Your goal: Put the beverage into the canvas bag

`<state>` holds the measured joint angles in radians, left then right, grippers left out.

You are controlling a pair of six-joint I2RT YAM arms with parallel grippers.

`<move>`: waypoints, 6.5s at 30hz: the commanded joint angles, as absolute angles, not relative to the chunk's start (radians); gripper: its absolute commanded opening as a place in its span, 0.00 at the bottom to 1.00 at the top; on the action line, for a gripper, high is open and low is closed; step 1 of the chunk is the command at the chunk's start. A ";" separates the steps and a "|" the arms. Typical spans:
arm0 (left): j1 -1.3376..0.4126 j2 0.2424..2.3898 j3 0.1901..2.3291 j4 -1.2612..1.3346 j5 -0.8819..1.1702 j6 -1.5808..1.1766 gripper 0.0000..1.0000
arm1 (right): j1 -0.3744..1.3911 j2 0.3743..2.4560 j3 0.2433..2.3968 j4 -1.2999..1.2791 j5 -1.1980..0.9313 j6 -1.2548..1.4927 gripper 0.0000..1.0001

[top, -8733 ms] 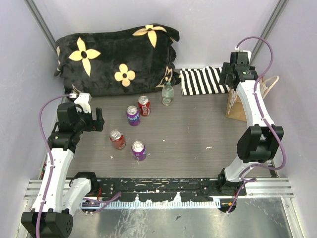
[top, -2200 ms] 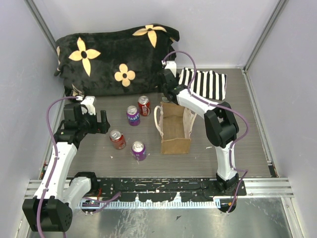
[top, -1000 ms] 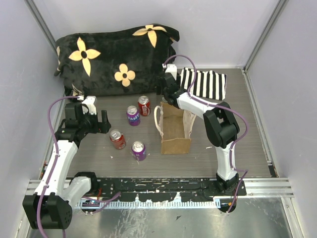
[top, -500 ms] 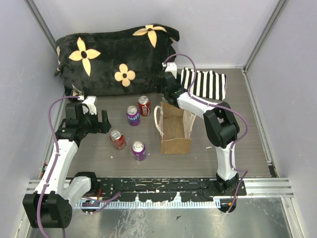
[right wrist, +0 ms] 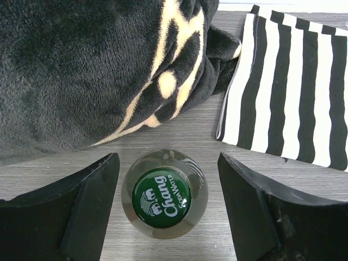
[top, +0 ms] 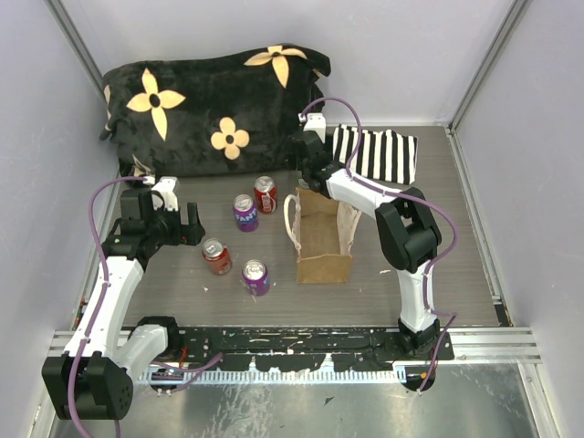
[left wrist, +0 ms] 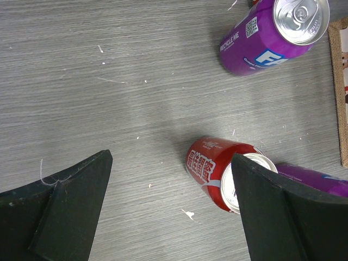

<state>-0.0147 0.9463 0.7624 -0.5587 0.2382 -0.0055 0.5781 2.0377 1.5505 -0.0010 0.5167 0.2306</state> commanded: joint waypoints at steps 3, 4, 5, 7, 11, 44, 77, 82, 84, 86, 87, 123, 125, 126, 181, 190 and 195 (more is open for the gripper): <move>-0.011 0.941 0.769 -0.529 0.257 -0.012 0.98 | 0.573 1.955 1.609 0.055 0.513 0.203 0.78; -0.011 0.941 0.769 -0.530 0.258 -0.013 0.98 | 0.572 1.958 1.614 0.050 0.516 0.197 0.78; -0.011 0.940 0.769 -0.530 0.256 -0.015 0.98 | 0.573 1.962 1.618 0.043 0.518 0.190 0.78; -0.011 0.939 0.769 -0.530 0.257 -0.018 0.98 | 0.572 1.969 1.619 0.037 0.519 0.186 0.78; -0.010 0.933 0.765 -0.530 0.259 -0.020 0.98 | 0.572 1.970 1.600 0.043 0.523 0.198 0.68; -0.010 0.937 0.763 -0.530 0.265 -0.030 0.98 | 0.571 1.908 1.614 0.075 0.543 0.182 0.01; -0.011 0.910 0.760 -0.538 0.271 -0.051 0.98 | 0.571 1.744 1.703 -0.015 0.517 0.133 0.01; -0.011 0.907 0.761 -0.539 0.274 -0.059 0.98 | 0.571 1.713 1.744 -0.099 0.495 0.138 0.01; -0.011 0.903 0.760 -0.539 0.277 -0.061 0.98 | 0.572 1.689 1.736 -0.109 0.481 0.140 0.01; -0.010 0.903 0.760 -0.539 0.277 -0.063 0.98 | 0.572 1.660 1.724 -0.109 0.471 0.142 0.01; -0.011 0.902 0.760 -0.540 0.278 -0.064 0.98 | 0.572 1.648 1.718 -0.110 0.469 0.141 0.01; -0.011 0.911 0.771 -0.546 0.287 -0.080 0.98 | 0.763 1.252 1.387 -0.287 0.501 0.205 0.01; -0.011 0.911 0.770 -0.547 0.287 -0.081 0.98 | 0.765 1.241 1.353 -0.276 0.502 0.218 0.01; -0.011 0.911 0.770 -0.547 0.286 -0.081 0.98 | 0.768 1.239 1.337 -0.269 0.504 0.221 0.01; -0.011 0.931 0.768 -0.531 0.290 -0.081 0.98 | 0.769 1.518 1.130 0.112 0.571 0.254 0.01; -0.011 0.935 0.765 -0.526 0.293 -0.083 0.98 | 0.759 1.541 1.110 0.128 0.565 0.261 0.01; -0.011 0.930 0.763 -0.529 0.293 -0.083 0.98 | 0.756 1.554 1.096 0.137 0.561 0.271 0.01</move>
